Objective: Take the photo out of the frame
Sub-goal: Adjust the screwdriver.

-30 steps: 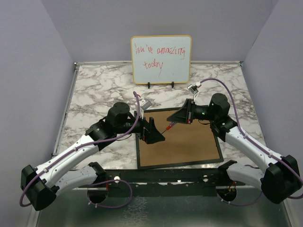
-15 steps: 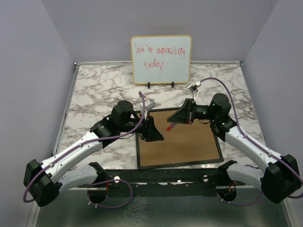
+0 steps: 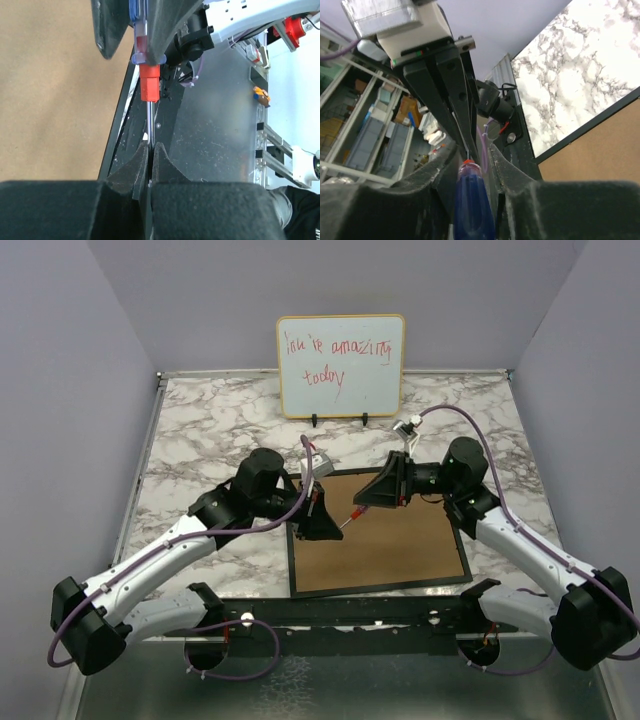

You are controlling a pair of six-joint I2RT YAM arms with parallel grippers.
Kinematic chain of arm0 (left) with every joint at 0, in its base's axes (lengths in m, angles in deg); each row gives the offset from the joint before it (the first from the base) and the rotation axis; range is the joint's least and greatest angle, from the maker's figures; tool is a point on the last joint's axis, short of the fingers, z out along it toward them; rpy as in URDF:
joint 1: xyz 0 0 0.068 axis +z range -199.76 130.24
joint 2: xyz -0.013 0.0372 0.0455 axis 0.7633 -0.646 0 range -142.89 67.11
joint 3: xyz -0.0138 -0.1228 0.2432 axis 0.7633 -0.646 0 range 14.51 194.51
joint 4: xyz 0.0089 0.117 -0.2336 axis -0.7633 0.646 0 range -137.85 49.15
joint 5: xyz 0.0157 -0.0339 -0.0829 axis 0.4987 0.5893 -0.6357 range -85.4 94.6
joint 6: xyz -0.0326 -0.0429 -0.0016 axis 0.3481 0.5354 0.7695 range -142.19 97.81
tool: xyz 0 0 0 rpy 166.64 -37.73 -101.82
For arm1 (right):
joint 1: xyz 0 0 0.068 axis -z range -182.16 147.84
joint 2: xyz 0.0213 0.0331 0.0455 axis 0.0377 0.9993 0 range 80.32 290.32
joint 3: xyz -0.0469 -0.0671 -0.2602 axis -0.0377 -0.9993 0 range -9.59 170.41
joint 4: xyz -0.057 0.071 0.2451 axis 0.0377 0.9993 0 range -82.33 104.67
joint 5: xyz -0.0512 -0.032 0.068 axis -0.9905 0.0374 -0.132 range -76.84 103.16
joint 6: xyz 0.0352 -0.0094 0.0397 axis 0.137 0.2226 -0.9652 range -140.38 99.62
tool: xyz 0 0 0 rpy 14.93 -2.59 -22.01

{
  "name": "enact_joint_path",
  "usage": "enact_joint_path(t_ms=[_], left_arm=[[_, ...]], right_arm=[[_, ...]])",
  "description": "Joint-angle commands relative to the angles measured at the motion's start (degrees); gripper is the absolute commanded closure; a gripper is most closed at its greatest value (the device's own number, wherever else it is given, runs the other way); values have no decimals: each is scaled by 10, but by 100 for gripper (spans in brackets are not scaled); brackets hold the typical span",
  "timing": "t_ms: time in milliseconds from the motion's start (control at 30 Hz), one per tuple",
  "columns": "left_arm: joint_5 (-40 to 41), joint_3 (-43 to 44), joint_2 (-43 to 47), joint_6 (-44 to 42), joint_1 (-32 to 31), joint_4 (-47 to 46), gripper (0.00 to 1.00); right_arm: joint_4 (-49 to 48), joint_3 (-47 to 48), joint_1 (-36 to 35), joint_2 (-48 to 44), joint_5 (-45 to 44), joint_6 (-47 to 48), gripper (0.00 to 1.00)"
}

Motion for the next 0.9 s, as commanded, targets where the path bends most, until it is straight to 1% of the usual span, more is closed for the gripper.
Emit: enact_joint_path(t_ms=[0, 33, 100, 167, 267, 367, 400, 467, 567, 667, 733, 867], left_arm=[[-14, 77, -22, -108, 4, 132, 100], [-12, 91, -27, -125, 4, 158, 100], [-17, 110, -33, -147, 5, 186, 100], [-29, 123, -38, -166, 5, 208, 100], [-47, 146, -53, -194, 5, 252, 100], [-102, 161, -57, -195, 5, 261, 100], [-114, 165, -55, -196, 5, 265, 100], [-116, 182, -51, -220, 5, 298, 100], [-114, 198, -53, -232, 5, 321, 100], [-109, 203, -72, -236, 5, 333, 100], [-110, 209, -84, -248, 5, 338, 100], [-92, 220, -97, -267, 5, 361, 100]], right_arm=[[130, 39, 2, -13, 71, 107, 50], [174, 52, 2, -16, 74, 136, 40], [227, 67, 1, -23, 86, 174, 29], [258, 77, 2, -33, 94, 196, 25], [311, 91, 1, -46, 95, 226, 23], [363, 107, 2, -45, 86, 270, 18], [378, 112, 2, -41, 93, 283, 17], [395, 119, 2, -32, 123, 301, 17], [415, 129, 1, -19, 164, 322, 17], [396, 131, 2, -8, 198, 299, 19], [393, 139, 1, -3, 206, 301, 21], [432, 161, 2, 9, 209, 332, 22]])
